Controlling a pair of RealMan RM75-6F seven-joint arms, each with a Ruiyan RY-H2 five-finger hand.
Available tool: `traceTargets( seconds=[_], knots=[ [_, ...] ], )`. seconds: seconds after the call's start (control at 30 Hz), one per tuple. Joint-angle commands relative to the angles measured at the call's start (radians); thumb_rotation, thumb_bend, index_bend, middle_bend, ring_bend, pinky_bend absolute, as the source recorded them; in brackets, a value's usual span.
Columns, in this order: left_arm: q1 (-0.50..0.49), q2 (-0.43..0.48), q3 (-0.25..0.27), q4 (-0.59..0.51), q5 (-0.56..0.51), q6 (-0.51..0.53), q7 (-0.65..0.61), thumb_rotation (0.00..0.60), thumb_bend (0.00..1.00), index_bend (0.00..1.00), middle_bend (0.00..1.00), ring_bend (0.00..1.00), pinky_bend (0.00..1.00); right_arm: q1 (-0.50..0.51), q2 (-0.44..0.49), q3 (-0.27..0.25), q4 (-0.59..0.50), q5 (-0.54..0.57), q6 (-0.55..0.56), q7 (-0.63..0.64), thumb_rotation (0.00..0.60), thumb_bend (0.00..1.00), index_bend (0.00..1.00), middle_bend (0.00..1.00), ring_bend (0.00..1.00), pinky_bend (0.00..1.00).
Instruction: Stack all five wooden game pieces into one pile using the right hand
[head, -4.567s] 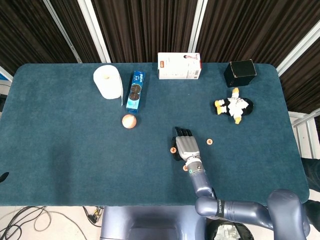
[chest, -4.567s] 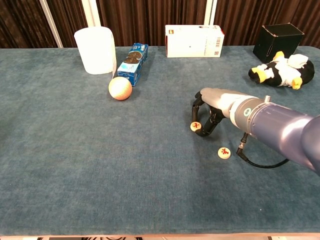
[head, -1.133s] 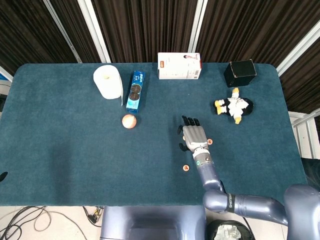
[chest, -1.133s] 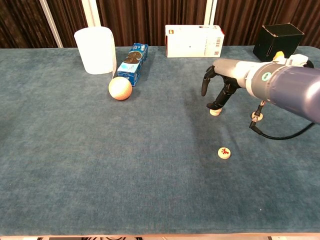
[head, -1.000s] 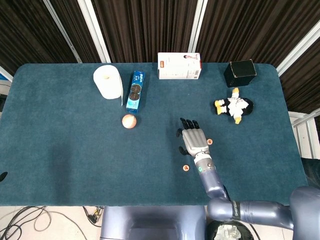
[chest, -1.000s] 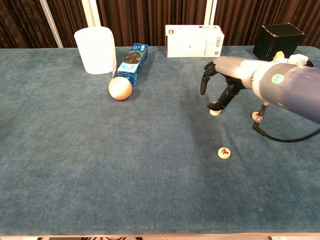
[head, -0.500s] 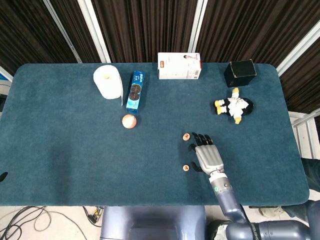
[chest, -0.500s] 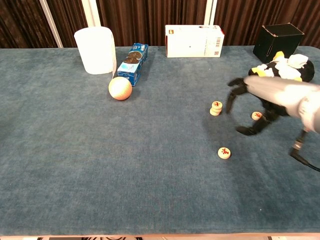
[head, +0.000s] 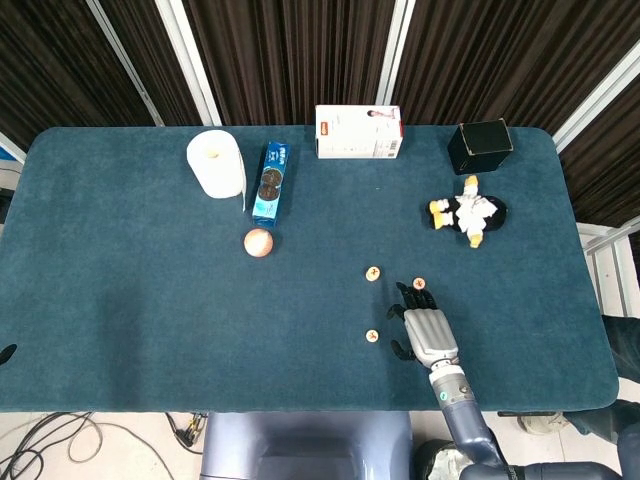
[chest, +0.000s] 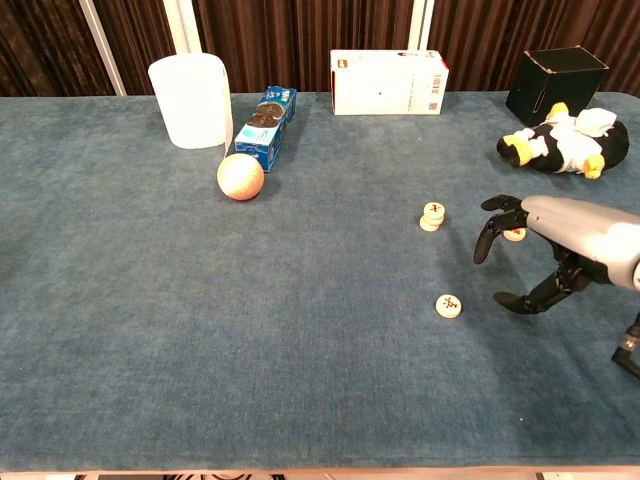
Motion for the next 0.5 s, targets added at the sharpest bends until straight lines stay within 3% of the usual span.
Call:
traceTargets(
  seconds=[0.03,0.5],
  knots=[
    [0.000,0.000,0.000,0.000,-0.001,-0.001,0.001,0.600,0.11,0.01,0.00,0.00,0.00,-0.015,-0.018,0.002,0.017,-0.011,-0.001,0.006,0.600,0.41,0.39,0.00,0.00,0.00],
    [0.000,0.002,-0.001,-0.003,-0.005,-0.003,0.002,0.600,0.11,0.01,0.00,0.00,0.00,-0.059,-0.078,0.024,0.065,-0.016,-0.019,0.008,0.600,0.41,0.39,0.00,0.00,0.00]
  ],
)
